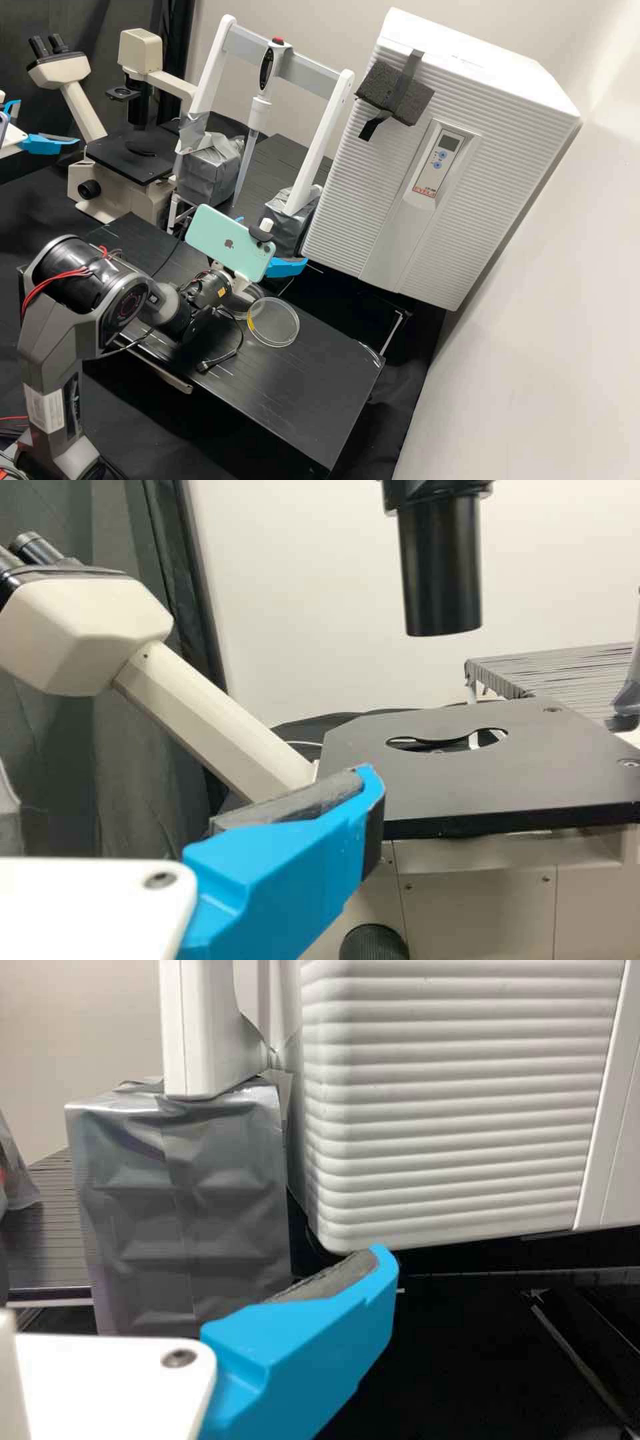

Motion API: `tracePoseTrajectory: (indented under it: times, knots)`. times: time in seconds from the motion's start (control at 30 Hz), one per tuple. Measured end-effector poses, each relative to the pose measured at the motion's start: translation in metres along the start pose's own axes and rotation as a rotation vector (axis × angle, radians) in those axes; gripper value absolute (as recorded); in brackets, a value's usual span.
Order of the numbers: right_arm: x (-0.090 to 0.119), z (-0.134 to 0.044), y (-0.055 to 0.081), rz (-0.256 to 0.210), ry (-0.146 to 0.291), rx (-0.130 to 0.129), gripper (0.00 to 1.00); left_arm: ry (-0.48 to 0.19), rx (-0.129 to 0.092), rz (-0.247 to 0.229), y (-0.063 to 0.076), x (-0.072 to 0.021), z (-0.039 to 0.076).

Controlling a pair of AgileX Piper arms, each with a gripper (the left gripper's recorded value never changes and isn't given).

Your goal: Use the pipette

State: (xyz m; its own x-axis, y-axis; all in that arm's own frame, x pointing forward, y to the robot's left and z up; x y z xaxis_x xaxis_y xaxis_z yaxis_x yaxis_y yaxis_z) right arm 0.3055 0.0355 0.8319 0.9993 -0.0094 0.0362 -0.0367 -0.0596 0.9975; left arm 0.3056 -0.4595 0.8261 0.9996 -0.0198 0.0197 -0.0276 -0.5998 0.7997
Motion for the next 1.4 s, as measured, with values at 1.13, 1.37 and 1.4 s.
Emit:
tracePoseTrajectory:
  times: [1.13,1.37,1.4]
  knots:
    - [0.000,0.000,0.000,0.000,0.000,-0.002,1.00,-0.359,-0.065,0.273,0.075,-0.0712,0.079]
    - [0.000,0.000,0.000,0.000,0.000,-0.002,1.00,-0.476,-0.047,0.290,0.079,-0.0803,0.110]
    - [0.000,0.000,0.000,0.000,0.000,-0.002,1.00,-0.487,-0.041,0.294,0.079,-0.0807,0.115]
